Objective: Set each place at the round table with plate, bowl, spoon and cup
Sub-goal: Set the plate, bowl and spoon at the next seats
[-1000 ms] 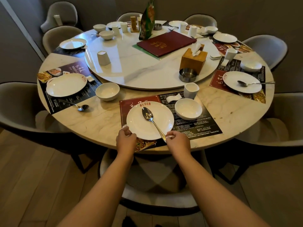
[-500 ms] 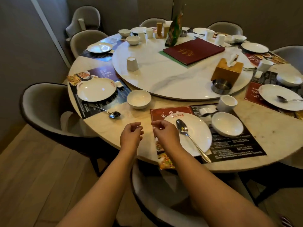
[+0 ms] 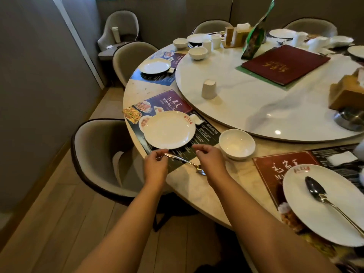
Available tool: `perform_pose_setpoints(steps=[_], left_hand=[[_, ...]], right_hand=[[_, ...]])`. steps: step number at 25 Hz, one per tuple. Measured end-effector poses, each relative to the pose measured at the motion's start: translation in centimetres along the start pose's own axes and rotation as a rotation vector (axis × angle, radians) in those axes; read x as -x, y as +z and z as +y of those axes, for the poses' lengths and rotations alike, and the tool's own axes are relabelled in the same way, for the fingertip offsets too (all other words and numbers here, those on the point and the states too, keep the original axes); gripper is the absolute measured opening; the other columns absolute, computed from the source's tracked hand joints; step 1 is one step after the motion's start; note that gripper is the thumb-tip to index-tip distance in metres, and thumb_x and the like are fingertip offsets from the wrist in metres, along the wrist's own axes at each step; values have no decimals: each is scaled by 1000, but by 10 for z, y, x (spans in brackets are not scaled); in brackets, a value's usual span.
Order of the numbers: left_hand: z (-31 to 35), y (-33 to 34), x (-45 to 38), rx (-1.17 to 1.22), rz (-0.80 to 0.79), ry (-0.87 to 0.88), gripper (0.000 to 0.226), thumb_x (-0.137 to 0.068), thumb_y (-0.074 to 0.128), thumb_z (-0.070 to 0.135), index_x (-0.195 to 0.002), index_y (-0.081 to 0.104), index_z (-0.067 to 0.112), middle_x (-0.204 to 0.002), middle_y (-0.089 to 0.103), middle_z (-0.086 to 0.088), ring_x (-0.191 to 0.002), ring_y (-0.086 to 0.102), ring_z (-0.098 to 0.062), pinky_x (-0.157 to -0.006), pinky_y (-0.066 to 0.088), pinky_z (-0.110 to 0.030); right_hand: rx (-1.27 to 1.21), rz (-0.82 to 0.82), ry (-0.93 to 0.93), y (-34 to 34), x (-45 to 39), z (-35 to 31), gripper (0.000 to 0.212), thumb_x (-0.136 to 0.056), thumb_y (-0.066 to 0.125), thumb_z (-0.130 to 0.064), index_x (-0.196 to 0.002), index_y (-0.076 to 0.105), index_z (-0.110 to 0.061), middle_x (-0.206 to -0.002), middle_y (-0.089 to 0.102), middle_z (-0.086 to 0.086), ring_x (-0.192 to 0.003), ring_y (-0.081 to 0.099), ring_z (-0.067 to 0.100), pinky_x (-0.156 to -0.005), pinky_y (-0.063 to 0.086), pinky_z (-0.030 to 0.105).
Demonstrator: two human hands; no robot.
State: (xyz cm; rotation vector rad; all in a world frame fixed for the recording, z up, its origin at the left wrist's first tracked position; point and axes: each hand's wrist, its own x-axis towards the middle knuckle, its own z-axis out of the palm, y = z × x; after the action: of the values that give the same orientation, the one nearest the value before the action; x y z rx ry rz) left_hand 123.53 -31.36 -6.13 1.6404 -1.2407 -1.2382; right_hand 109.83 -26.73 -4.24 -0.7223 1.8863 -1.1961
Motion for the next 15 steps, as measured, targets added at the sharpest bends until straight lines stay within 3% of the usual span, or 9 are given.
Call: perform_pose_setpoints(steps=[4,6,8,11,15], left_hand=[[7,-12,-64,-75,43,-50,33,-91,57,9,-121,58,24,-140,35,-5,-114,54,-24,-95,52,-43],[11,-13,-89,-69,50,-77,45,-91,57,7,-133,49,22,-144,32,-6,-119,52,-26,-98,50,-44],[13,-14,-107,-54,35,-92,52,-91,54,6,-140,42,19,-137,42,-4,-113,52,-22,-95,49,-39],[12,-15,-125,-69,-8,-139,46,-92,52,5,-136,51,17,-126,58,-8,-99,54,-22,-85,51,-38],[20,-23,-154,-56,10,-188,44,-89,57,5,-131,55,17,-124,61,-9,-101,58,-24,-91,53,-44]], right_hand=[[35,50,29,31,-49,-13,30,-89,55,-6,-116,64,-18,-118,62,0,-97,59,15,-87,53,33],[68,85,52,45,-74,-14,36,-86,58,-3,-120,58,-16,-128,58,6,-110,58,21,-93,53,37],[56,133,121,56,-94,-16,44,-85,59,-1,-126,51,-13,-132,55,11,-116,57,27,-92,52,36],[146,171,188,66,-108,-19,39,-88,52,3,-125,54,-6,-128,60,13,-115,59,31,-88,52,37],[145,200,214,82,-121,-28,36,-88,46,8,-119,60,-4,-118,65,15,-107,63,32,-78,53,34]])
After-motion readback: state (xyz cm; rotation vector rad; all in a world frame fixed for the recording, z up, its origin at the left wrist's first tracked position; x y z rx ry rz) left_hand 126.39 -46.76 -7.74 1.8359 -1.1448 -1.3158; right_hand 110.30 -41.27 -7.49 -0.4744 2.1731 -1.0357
